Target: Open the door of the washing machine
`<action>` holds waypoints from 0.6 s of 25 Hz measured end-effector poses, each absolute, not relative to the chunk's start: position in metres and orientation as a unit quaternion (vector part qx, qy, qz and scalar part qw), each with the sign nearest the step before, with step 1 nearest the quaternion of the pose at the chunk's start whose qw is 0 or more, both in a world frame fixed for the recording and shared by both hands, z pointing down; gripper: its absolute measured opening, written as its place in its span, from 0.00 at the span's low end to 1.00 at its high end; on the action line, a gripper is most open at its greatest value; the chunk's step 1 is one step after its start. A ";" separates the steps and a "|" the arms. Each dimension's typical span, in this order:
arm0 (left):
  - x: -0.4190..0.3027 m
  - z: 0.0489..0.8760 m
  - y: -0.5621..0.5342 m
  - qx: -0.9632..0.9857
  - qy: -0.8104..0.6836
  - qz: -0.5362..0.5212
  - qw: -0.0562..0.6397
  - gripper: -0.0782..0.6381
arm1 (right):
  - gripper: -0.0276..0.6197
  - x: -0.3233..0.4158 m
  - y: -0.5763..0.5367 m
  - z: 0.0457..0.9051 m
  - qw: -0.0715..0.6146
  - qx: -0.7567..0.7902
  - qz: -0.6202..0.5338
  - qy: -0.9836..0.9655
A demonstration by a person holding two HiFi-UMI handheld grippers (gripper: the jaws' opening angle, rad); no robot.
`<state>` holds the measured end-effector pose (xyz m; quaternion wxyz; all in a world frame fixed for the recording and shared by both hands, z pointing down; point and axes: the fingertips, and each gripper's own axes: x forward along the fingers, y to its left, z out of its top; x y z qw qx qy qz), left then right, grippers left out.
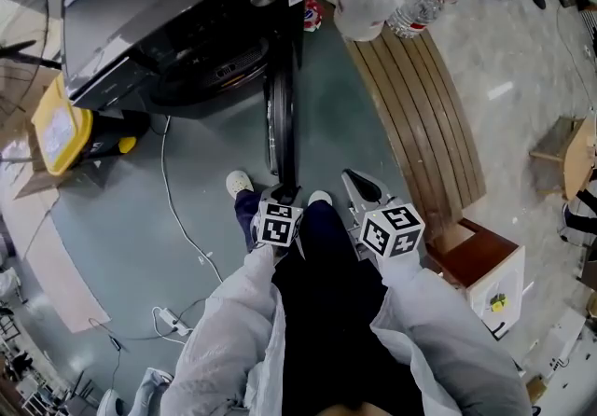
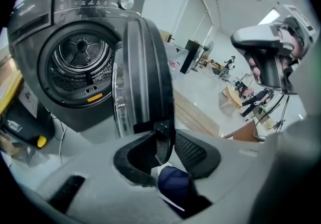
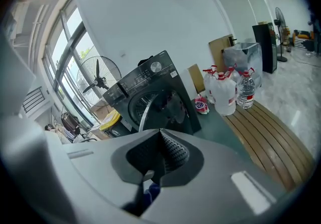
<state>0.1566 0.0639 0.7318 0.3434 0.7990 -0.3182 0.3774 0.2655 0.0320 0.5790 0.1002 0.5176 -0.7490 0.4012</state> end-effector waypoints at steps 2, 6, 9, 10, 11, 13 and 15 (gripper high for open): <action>0.172 0.732 0.068 0.804 -0.302 0.380 0.343 0.28 | 0.06 0.277 0.036 0.579 0.097 0.526 0.402 -0.743; 0.207 0.731 0.073 0.814 -0.281 0.376 0.342 0.29 | 0.05 0.300 0.045 0.581 0.095 0.544 0.403 -0.730; 0.235 0.728 0.075 0.824 -0.261 0.370 0.340 0.29 | 0.06 0.316 0.054 0.582 0.093 0.556 0.405 -0.719; 0.243 0.727 0.076 0.827 -0.254 0.368 0.340 0.29 | 0.05 0.320 0.057 0.582 0.094 0.560 0.405 -0.717; 0.252 0.728 0.076 0.830 -0.248 0.367 0.339 0.28 | 0.05 0.324 0.060 0.583 0.094 0.563 0.405 -0.714; 0.268 0.729 0.076 0.836 -0.239 0.364 0.335 0.28 | 0.05 0.332 0.065 0.582 0.093 0.570 0.403 -0.710; 0.284 0.725 0.076 0.841 -0.228 0.358 0.336 0.27 | 0.05 0.342 0.069 0.580 0.089 0.580 0.402 -0.703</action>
